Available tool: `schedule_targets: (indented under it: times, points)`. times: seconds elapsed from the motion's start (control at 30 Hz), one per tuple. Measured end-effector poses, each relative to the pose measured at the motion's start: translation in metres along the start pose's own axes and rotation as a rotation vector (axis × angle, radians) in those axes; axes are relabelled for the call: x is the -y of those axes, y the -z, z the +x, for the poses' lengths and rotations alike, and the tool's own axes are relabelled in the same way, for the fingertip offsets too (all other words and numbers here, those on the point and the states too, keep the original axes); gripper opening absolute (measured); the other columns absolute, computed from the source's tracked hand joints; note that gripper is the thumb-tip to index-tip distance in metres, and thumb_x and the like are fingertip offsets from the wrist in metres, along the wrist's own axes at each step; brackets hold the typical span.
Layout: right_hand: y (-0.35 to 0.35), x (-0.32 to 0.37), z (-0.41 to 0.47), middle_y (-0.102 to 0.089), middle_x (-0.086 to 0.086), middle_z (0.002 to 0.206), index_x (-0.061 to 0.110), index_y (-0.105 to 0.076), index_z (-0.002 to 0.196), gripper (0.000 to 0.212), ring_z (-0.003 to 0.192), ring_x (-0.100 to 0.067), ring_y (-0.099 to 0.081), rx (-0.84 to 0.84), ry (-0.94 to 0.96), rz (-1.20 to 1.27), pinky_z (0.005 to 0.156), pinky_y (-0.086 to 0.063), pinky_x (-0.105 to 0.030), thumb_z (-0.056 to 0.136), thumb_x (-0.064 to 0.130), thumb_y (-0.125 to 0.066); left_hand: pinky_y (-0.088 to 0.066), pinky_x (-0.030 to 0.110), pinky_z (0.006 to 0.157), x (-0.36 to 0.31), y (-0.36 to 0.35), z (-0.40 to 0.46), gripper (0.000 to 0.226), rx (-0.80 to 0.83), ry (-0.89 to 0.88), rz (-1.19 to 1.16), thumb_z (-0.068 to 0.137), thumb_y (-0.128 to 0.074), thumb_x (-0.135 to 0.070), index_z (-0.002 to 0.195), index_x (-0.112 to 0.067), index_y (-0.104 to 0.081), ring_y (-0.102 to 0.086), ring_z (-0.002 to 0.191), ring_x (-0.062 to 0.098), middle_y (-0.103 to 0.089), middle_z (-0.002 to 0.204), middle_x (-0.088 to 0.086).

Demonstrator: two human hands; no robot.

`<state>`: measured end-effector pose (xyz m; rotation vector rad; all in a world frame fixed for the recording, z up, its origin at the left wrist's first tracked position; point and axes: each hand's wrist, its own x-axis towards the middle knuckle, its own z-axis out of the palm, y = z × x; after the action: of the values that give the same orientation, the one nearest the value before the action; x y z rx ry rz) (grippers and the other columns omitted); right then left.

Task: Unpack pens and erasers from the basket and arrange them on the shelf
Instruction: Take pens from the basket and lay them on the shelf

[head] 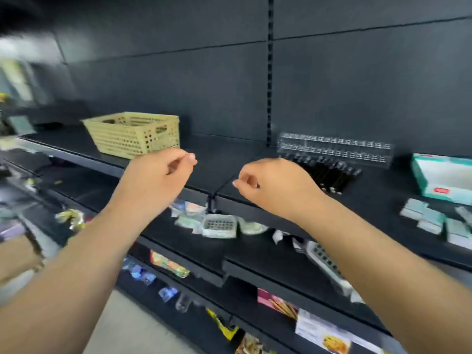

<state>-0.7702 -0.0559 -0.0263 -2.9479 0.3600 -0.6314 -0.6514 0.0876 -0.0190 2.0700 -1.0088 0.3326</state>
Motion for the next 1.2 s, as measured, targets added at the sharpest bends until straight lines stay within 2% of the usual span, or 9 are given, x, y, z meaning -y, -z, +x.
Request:
schedule_targets:
  times: [0.13,0.23,0.47,0.57,0.73,0.87,1.0,1.07,1.2]
  points:
    - [-0.032,0.106,0.070,-0.057,0.001,0.080,0.018,-0.053,0.072,0.035,0.075,-0.019,-0.049,-0.035,0.135,0.034,0.063,-0.041,-0.030,0.093,0.043,-0.040,-0.042,0.034,0.078,0.085,0.098,-0.007,0.030,-0.115,0.052,0.123,0.091,-0.050,-0.035,0.083,-0.013,-0.068,-0.062,0.081,0.030,-0.069,0.077,0.013]
    - [-0.046,0.158,0.108,-0.050,0.004,0.071,0.023,-0.039,0.057,0.041,0.074,-0.018,-0.047,-0.029,0.159,0.056,0.061,-0.037,-0.028,0.091,0.046,-0.042,-0.048,0.040,0.076,0.127,0.145,-0.006,0.031,-0.148,0.105,0.136,0.087,-0.048,-0.041,0.078,-0.017,-0.065,-0.061,0.078,0.032,-0.068,0.076,0.017]
    - [-0.074,0.218,0.200,-0.040,0.002,0.056,0.017,-0.034,0.052,0.048,0.053,-0.012,-0.035,-0.054,0.202,0.016,0.048,-0.027,-0.027,0.090,0.045,-0.042,-0.049,0.035,0.072,0.212,0.193,0.027,0.045,-0.185,0.076,0.209,0.082,-0.042,-0.045,0.078,-0.006,-0.065,-0.062,0.071,0.020,-0.067,0.072,0.010]
    - [-0.090,0.225,0.238,-0.043,0.002,0.058,0.016,-0.035,0.054,0.046,0.058,-0.017,-0.040,-0.065,0.205,-0.005,0.050,-0.030,-0.028,0.090,0.044,-0.042,-0.041,0.015,0.052,0.245,0.193,0.048,0.035,-0.166,0.064,0.220,0.089,-0.049,-0.036,0.080,-0.006,-0.066,-0.055,0.054,0.002,-0.068,0.072,0.004]
    - [-0.123,0.212,0.316,-0.042,0.002,0.059,0.017,-0.033,0.055,0.044,0.059,-0.017,-0.041,-0.063,0.139,-0.039,0.053,-0.033,-0.029,0.090,0.042,-0.040,-0.046,0.022,0.075,0.298,0.183,0.116,0.030,-0.097,0.026,0.196,0.090,-0.050,-0.034,0.083,-0.011,-0.068,-0.064,0.079,0.011,-0.069,0.076,-0.003]
    - [-0.138,0.191,0.375,-0.049,0.004,0.064,0.019,-0.041,0.060,0.041,0.063,-0.016,-0.048,-0.047,0.033,-0.015,0.056,-0.040,-0.029,0.091,0.045,-0.038,-0.039,0.009,0.070,0.333,0.170,0.183,0.024,-0.036,-0.031,0.192,0.089,-0.051,-0.033,0.082,-0.017,-0.067,-0.060,0.077,0.002,-0.066,0.074,-0.011]
    - [-0.159,0.176,0.424,-0.051,0.012,0.089,0.029,-0.052,0.083,0.027,0.085,-0.011,-0.053,-0.017,-0.018,0.001,0.073,-0.048,-0.030,0.090,0.051,-0.038,-0.044,0.018,0.072,0.371,0.152,0.248,0.022,0.009,-0.083,0.128,0.089,-0.050,-0.032,0.083,-0.020,-0.067,-0.063,0.078,0.010,-0.066,0.076,-0.012]
    - [-0.170,0.172,0.442,-0.051,0.012,0.099,0.029,-0.053,0.100,0.033,0.091,-0.011,-0.053,0.014,-0.068,-0.014,0.078,-0.049,-0.032,0.088,0.055,-0.037,-0.046,0.025,0.072,0.390,0.140,0.276,0.022,0.047,-0.098,0.067,0.089,-0.050,-0.033,0.082,-0.021,-0.067,-0.064,0.076,0.015,-0.067,0.075,-0.010]
    - [-0.185,0.170,0.471,-0.057,0.011,0.096,0.030,-0.053,0.097,0.039,0.083,-0.007,-0.054,0.118,-0.117,-0.041,0.074,-0.049,-0.029,0.086,0.060,-0.030,-0.041,0.011,0.064,0.422,0.114,0.328,0.024,0.163,-0.197,0.027,0.089,-0.049,-0.033,0.085,-0.020,-0.068,-0.060,0.076,0.003,-0.065,0.076,-0.014]
